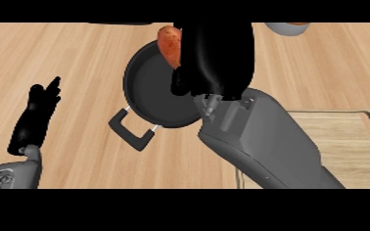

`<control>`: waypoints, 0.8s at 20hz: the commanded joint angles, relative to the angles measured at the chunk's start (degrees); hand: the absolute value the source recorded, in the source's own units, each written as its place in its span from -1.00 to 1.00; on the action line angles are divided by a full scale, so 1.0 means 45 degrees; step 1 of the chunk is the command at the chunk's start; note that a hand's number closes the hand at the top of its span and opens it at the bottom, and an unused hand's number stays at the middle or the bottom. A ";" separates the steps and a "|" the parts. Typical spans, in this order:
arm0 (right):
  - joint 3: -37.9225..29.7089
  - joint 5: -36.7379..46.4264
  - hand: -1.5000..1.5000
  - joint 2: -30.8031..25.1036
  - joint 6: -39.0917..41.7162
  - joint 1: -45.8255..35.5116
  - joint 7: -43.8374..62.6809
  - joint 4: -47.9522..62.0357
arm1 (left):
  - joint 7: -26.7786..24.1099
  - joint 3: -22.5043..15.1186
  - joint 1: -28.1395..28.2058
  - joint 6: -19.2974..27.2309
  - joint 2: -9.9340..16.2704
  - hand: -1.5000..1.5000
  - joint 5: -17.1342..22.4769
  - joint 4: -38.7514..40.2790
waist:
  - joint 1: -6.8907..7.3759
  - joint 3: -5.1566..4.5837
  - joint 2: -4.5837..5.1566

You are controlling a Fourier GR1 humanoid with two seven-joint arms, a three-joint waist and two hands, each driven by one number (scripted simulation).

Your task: Pick the sweet potato from the tray and place it in the pot

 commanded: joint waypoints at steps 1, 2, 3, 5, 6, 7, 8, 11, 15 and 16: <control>0.0412 -0.1325 1.00 0.0093 -0.1717 -0.0955 0.1375 0.2764 | -0.0001 0.0028 0.0054 0.0044 -0.0093 0.00 -0.0005 0.0067 | 0.0080 0.0002 0.0020; 0.0133 -0.1832 1.00 0.0094 -0.2215 -0.0815 0.1463 0.2722 | -0.0027 -0.0229 -0.0339 0.0073 -0.0239 0.00 -0.0149 0.0228 | 0.0019 0.0004 0.0034; -0.0028 -0.1904 1.00 0.0094 -0.3021 -0.0130 0.1344 0.2954 | 0.0391 -0.0123 -0.0614 0.0039 0.0004 0.00 -0.0216 0.0222 | 0.0081 0.0012 0.0084; -0.0036 -0.2704 -1.00 0.0094 -0.3529 -0.0238 0.1186 0.3692 | 0.0138 -0.0131 -0.0082 0.0016 -0.0154 0.00 -0.0072 -0.0150 | 0.0169 0.0013 0.0039; 0.0131 -0.3136 -1.00 0.0094 -0.3646 -0.0512 0.1189 0.4103 | 0.0371 -0.0030 -0.0659 0.0191 -0.0185 0.00 -0.0102 0.0098 | 0.0053 0.0011 0.0038; -0.0169 -0.3045 -1.00 0.0094 -0.4301 -0.0041 0.0391 0.4465 | 0.0343 -0.0124 -0.0108 0.0157 -0.0271 0.00 -0.0112 -0.0205 | 0.0046 0.0019 0.0036; 0.0385 -0.3290 -1.00 0.0094 -0.5498 -0.0392 0.0554 0.5103 | 0.0107 -0.0115 -0.0250 -0.0121 -0.0121 0.00 0.0018 -0.0070 | 0.0319 0.0009 0.0094; 0.0597 -0.3937 -1.00 0.0094 -0.7371 -0.0229 -0.0057 0.5138 | 0.0217 -0.0217 -0.0537 0.0130 -0.0297 0.00 -0.0216 0.0245 | 0.0230 0.0014 0.0103; -0.0093 -0.3967 -1.00 0.0094 -0.9572 -0.0367 -0.0705 0.4784 | 0.0181 -0.0293 -0.0087 0.0223 -0.0372 0.00 -0.0309 -0.0198 | 0.0080 0.0028 0.0013; -0.0320 -0.3967 -1.00 0.0095 -1.0233 -0.0192 -0.1226 0.4835 | 0.0333 -0.0239 -0.0161 0.0201 -0.0352 0.00 -0.0289 -0.0010 | 0.0014 0.0031 0.0039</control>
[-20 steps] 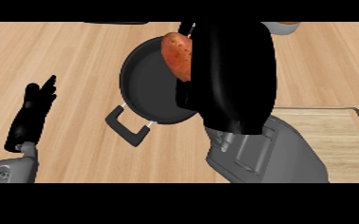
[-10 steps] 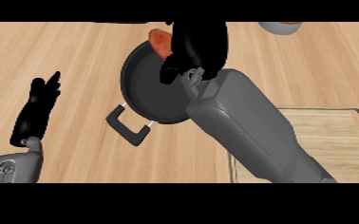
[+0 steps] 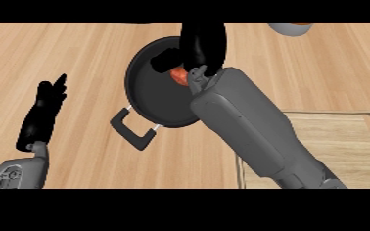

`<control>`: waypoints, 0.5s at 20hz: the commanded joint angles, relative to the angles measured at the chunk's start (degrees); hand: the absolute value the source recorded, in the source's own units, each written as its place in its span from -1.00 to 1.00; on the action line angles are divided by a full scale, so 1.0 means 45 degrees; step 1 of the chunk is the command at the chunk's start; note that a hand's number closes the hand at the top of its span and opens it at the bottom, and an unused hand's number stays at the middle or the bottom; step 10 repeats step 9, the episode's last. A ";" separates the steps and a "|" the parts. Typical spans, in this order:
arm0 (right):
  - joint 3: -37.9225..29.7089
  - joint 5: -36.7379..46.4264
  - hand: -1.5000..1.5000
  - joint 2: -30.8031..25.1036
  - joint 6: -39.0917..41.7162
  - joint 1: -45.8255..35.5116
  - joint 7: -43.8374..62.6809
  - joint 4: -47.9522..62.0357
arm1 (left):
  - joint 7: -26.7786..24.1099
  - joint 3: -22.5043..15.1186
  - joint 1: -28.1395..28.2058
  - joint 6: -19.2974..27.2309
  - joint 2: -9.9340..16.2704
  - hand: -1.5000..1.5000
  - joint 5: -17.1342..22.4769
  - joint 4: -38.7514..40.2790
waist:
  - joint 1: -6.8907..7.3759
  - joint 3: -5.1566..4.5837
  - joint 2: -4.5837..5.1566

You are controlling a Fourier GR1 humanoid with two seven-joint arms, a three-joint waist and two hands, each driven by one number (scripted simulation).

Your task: Pick the sweet potato from the tray and place it in the pot

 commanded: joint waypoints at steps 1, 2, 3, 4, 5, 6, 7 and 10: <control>-0.0187 0.0148 -1.00 0.0064 -0.3381 0.0309 0.0094 -0.0277 | -0.0583 0.0408 0.0386 -0.0307 0.0372 0.00 0.0286 0.0275 | -0.0183 -0.0001 -0.0046; -0.0103 0.0156 -1.00 0.0064 -0.4048 0.0317 0.0204 -0.0178 | -0.0545 0.0285 0.0300 0.0025 0.0139 0.00 0.0039 0.0400 | -0.0211 -0.0002 -0.0037; -0.0151 0.0439 -1.00 0.0064 -0.4712 0.0384 0.0178 -0.0100 | -0.0673 -0.0052 0.0653 0.0249 -0.0206 0.00 -0.0201 0.0146 | -0.0196 0.0001 -0.0056; -0.0570 0.0546 -1.00 0.0064 -0.4897 0.0677 -0.0181 -0.0226 | -0.0176 0.0454 0.0489 -0.0392 0.0394 0.00 0.0368 0.0032 | -0.0340 0.0010 -0.0087; -0.1054 0.0756 -1.00 0.0064 -0.4878 0.0377 -0.0182 -0.0225 | -0.0451 0.0391 0.0534 -0.0026 0.0154 0.00 0.0175 0.0070 | -0.0461 0.0005 -0.0101; -0.0661 0.0795 -1.00 0.0065 -0.5247 0.0948 -0.0130 -0.0640 | -0.0089 0.0478 0.0559 0.0021 0.0302 0.00 0.0077 -0.0131 | -0.0512 0.0010 -0.0132; -0.1152 0.1227 -1.00 -0.0069 -0.5076 0.1468 -0.0258 -0.1240 | -0.0380 0.0681 0.0689 0.0175 0.0267 0.00 0.0137 0.0065 | -0.0736 0.0010 -0.0168; -0.1212 0.1550 -1.00 -0.0350 -0.5071 0.2421 0.0025 -0.2349 | -0.0604 0.0605 0.1608 -0.0099 0.0180 0.00 0.0384 -0.0731 | -0.0746 0.0014 -0.0238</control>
